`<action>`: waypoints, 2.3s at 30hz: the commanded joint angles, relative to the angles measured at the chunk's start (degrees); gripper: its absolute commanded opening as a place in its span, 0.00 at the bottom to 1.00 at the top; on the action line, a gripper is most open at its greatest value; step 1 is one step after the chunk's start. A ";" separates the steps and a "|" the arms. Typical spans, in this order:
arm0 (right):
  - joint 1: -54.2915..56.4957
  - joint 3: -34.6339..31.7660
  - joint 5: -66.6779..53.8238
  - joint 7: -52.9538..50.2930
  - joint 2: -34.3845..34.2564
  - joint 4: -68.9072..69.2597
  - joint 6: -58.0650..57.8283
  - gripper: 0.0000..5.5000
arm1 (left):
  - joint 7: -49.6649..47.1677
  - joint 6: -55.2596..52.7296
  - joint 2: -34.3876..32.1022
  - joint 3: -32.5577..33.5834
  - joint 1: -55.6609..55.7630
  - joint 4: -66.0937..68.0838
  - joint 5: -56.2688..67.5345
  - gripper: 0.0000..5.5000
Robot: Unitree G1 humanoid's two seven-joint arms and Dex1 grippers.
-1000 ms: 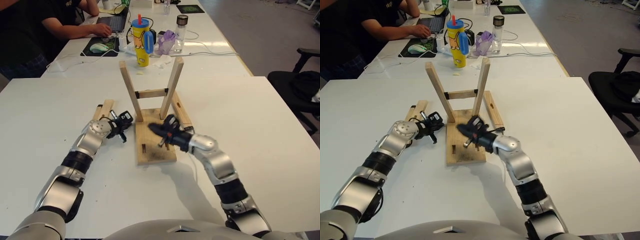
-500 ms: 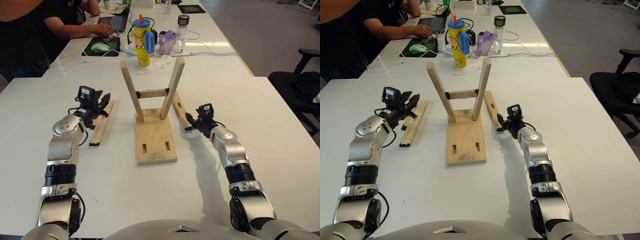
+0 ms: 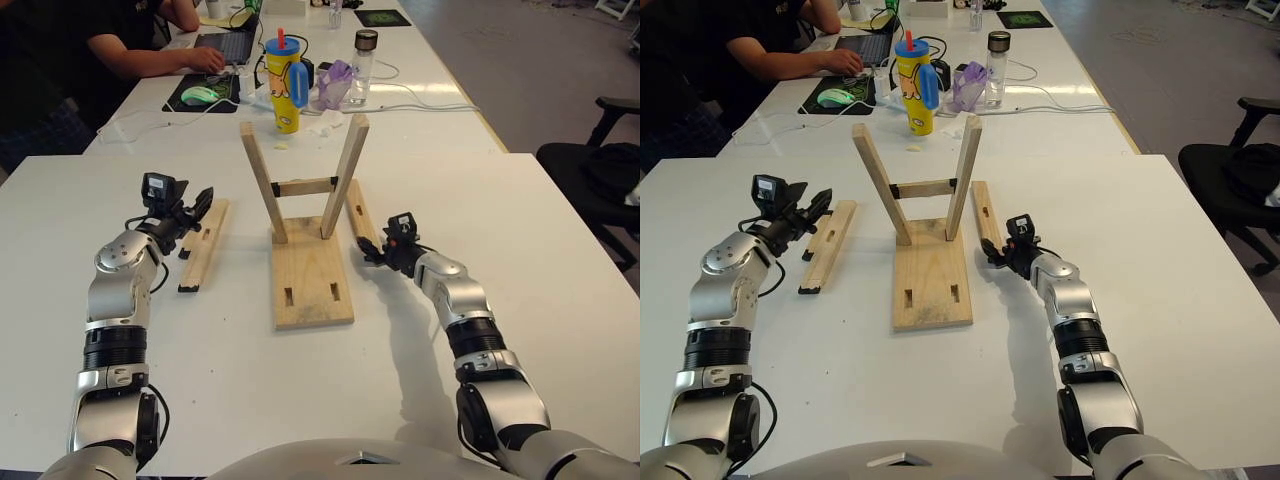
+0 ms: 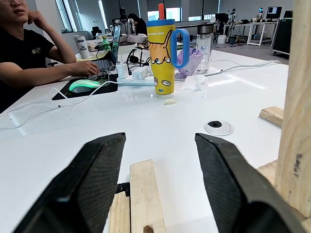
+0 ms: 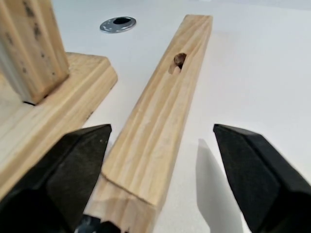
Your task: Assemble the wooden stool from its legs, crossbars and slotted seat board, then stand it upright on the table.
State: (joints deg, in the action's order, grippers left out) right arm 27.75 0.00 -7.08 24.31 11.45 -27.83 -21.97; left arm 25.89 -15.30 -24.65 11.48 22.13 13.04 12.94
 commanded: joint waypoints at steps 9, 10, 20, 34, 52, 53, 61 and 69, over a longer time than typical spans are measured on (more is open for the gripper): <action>0.16 0.66 1.75 -7.50 -3.86 0.24 -7.08 0.49 | -1.33 0.45 -0.54 -0.13 -0.51 0.50 -0.91 0.49; -0.64 0.81 1.62 -7.75 -4.01 2.00 -8.10 0.46 | -1.35 0.50 -0.58 -0.09 -0.55 0.57 -0.97 0.49; -28.04 1.54 2.62 -13.37 -3.18 37.57 -21.50 0.37 | -1.41 0.55 -0.05 -0.30 -2.02 -0.83 -0.84 0.49; -41.98 -0.78 0.54 -17.51 -6.45 62.15 -23.32 0.58 | -3.26 0.36 -2.16 5.03 -4.00 -1.83 0.48 0.49; -28.91 -1.67 4.20 -20.95 -6.61 55.60 -5.55 0.69 | 9.97 0.19 -8.84 -3.15 7.11 28.21 -5.14 0.49; -28.41 -1.36 4.16 -20.73 -6.54 55.29 -5.42 0.69 | 10.44 0.60 -9.21 -3.49 8.07 30.45 -5.67 0.49; -28.88 0.77 4.63 -20.23 -6.43 53.21 -4.38 0.69 | 10.93 2.34 -10.74 -1.20 11.25 37.22 -4.63 0.49; -27.82 1.05 4.74 -20.39 -6.14 51.87 -4.59 0.69 | 12.82 2.03 -10.26 -4.30 10.13 37.84 -6.96 0.49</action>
State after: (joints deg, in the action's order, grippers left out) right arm -0.92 0.84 -2.72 3.95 5.12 24.56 -26.36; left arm 38.74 -12.88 -34.72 7.74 32.51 50.77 6.67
